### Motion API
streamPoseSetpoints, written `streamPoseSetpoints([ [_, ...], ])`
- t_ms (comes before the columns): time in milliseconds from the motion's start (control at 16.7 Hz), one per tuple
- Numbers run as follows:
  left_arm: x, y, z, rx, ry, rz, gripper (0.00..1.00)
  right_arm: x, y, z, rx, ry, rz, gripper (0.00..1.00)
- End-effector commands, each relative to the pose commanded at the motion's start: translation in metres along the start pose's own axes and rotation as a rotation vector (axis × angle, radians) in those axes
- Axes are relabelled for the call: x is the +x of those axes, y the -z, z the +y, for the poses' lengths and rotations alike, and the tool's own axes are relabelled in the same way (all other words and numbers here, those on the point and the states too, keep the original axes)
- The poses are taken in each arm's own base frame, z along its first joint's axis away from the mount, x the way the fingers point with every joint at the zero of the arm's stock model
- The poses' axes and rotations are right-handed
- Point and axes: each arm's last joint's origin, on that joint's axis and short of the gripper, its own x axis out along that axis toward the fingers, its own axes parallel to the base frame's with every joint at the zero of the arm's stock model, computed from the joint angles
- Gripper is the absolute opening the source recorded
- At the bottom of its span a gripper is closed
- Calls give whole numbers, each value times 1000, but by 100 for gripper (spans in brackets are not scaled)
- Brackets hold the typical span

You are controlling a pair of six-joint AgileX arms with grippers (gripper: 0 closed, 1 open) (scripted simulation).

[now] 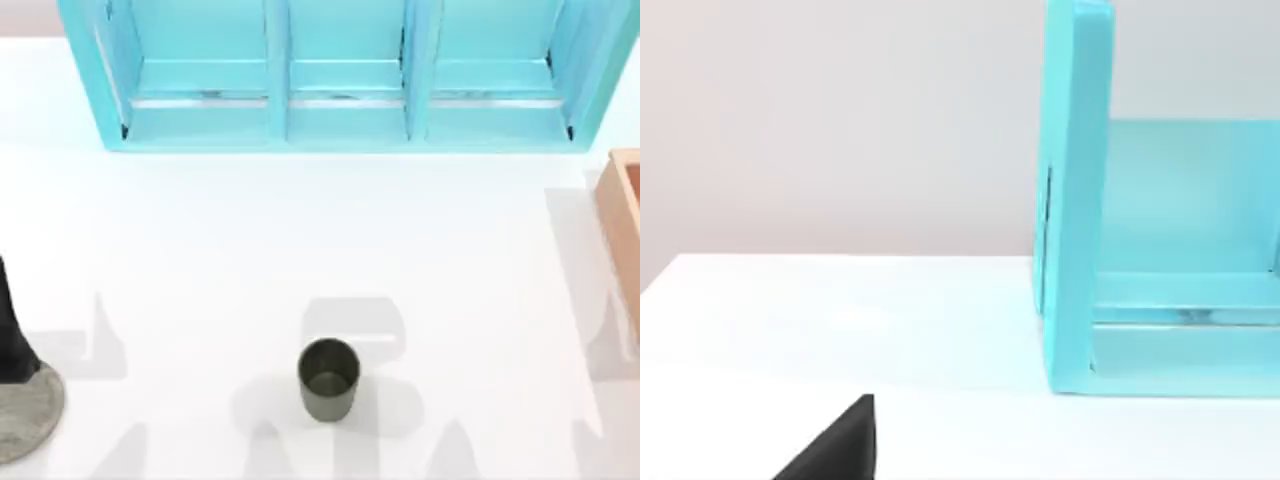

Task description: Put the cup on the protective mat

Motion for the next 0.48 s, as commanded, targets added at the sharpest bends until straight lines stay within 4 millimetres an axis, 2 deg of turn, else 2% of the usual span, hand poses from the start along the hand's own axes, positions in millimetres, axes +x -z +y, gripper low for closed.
streamPoseSetpoints([
  [240, 1, -2, -3, 17, 28, 31, 100, 0, 0, 0, 0, 0, 0, 100],
  [480, 6, -14, -18, 124, 177, 209, 100, 0, 0, 0, 0, 0, 0, 100],
])
